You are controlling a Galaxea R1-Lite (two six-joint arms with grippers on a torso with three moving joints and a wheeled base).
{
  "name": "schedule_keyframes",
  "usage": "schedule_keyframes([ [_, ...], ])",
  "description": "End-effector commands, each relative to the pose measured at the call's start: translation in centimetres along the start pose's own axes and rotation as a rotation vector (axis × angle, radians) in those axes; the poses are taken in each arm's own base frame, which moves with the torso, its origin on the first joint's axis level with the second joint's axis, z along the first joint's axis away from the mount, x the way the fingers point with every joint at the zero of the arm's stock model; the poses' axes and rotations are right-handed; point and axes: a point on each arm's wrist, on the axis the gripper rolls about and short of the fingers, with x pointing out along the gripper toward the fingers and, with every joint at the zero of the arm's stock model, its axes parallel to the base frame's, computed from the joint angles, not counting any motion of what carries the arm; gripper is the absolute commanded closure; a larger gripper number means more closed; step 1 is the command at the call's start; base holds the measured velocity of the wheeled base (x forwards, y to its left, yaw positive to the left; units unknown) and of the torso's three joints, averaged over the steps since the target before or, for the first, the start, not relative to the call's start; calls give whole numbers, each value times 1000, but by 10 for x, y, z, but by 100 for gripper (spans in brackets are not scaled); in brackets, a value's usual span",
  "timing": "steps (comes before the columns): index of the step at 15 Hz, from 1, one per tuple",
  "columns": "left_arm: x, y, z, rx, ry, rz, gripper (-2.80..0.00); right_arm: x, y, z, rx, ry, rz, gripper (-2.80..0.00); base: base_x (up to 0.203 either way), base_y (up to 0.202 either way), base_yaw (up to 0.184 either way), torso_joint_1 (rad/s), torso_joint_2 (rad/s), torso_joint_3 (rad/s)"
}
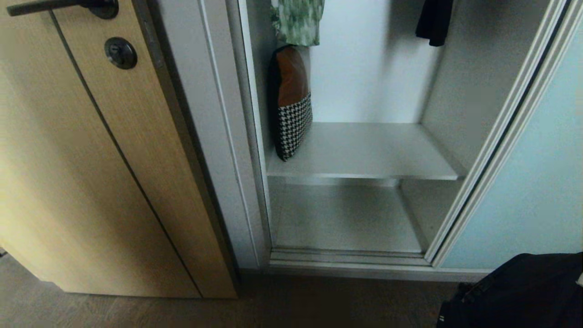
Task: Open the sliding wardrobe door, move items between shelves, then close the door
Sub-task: Place the bag on the lower shelf
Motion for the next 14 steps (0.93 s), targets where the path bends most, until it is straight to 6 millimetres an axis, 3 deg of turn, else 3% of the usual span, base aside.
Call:
schedule_keyframes([
  [1,0,0,0,-1,1,0,0,3,0,0,4,13,-4,0,-191,0,-1,0,-5,1],
  [3,0,0,0,1,1,0,0,2,0,0,4,11,-3,0,-113,0,-1,-5,1,4],
  [14,0,0,0,-1,-1,0,0,5,-2,-5,9,40,0,0,0,0,0,0,1,-32],
])
